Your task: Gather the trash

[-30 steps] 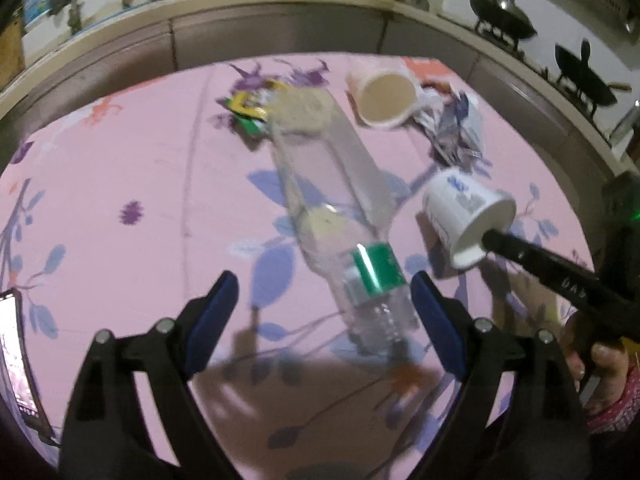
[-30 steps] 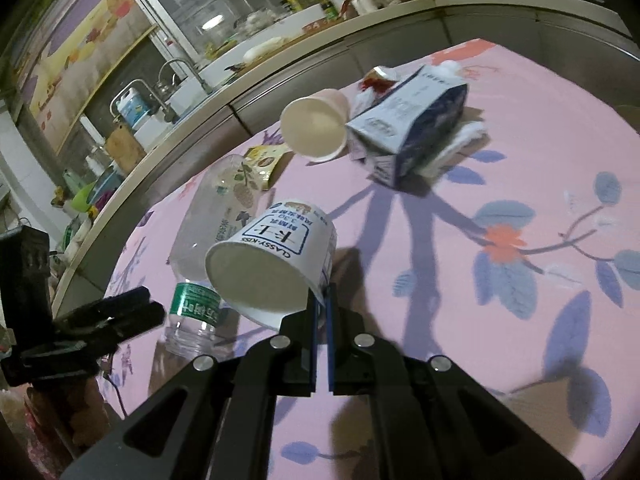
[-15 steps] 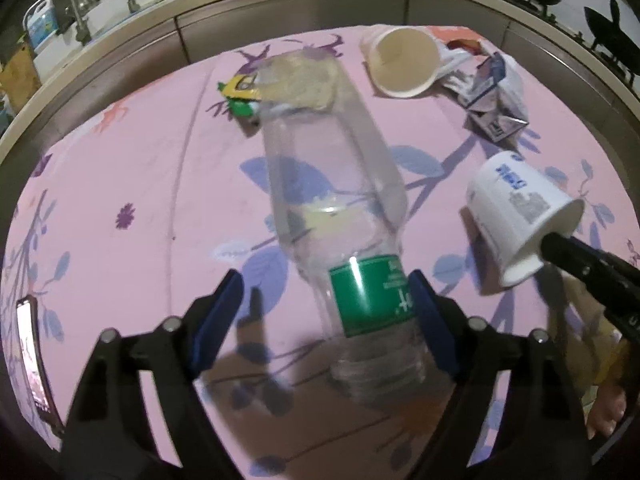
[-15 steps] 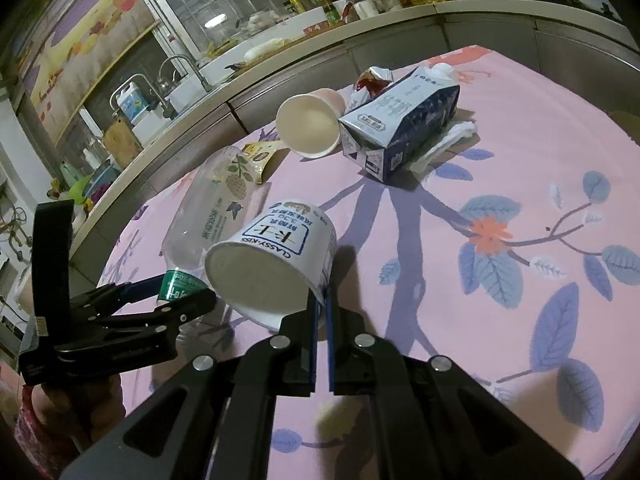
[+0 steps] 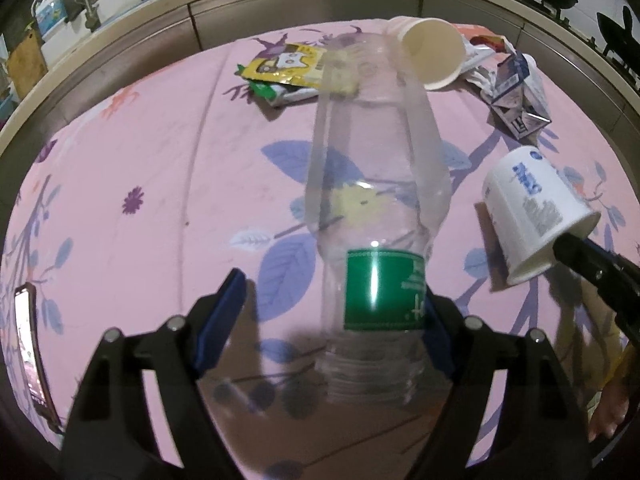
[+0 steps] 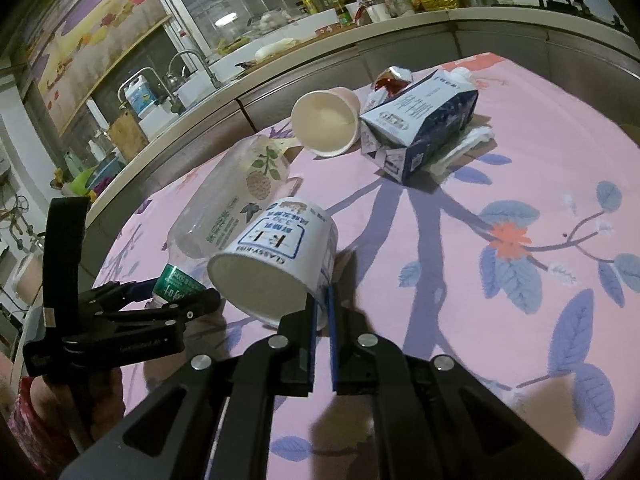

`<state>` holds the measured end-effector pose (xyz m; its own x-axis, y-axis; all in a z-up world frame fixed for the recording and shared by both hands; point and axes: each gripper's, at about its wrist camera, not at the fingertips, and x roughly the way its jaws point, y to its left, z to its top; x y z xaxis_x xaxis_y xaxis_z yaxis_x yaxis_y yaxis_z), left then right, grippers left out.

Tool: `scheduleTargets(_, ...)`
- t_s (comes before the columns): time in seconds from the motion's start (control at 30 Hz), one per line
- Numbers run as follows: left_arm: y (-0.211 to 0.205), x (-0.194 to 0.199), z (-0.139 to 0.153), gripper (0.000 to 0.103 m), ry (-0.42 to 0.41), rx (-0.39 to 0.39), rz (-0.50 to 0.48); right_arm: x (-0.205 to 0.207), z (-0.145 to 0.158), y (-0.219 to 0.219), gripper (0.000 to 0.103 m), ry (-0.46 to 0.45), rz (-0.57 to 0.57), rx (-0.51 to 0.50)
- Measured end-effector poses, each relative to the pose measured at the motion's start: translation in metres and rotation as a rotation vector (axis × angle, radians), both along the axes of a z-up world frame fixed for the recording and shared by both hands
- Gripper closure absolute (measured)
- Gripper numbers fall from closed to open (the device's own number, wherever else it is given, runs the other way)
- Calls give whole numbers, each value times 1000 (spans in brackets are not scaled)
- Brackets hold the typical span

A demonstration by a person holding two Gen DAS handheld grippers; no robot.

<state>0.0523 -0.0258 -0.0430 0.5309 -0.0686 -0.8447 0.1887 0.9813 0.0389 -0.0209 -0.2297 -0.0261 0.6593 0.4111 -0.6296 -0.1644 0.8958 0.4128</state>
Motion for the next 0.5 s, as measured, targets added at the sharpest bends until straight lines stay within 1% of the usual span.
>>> scheduleTargets(0.03,0,0,0,25,1,0,1,0,-2,0,96,4,9,14)
scheduleTargets(0.07,1,1,0,25,1,-1,2,1,-3,1,91,4,16,21)
scheduleTargets(0.1,2,1,-1,25,1,-1,2,1,-4,1,83,7,16,24)
scheduleTargets(0.13,2,1,-1,25,1,-1,2,1,-3,2,77,7,10,23)
scheduleTargets(0.17,2,1,-1,25,2,0,2,0,-3,2,64,-3,5,26)
scheduleTargets(0.2,2,1,-1,25,2,0,2,-2,-2,2,54,-16,-1,26)
scheduleTargets(0.27,2,1,-1,25,2,-3,3,-4,2,3,51,-42,-5,13)
scheduleTargets(0.37,3,0,-1,25,0,0,6,-5,7,8,51,-71,1,-28)
scheduleTargets(0.5,4,0,-1,25,-1,0,8,-6,7,14,51,-69,15,-48)
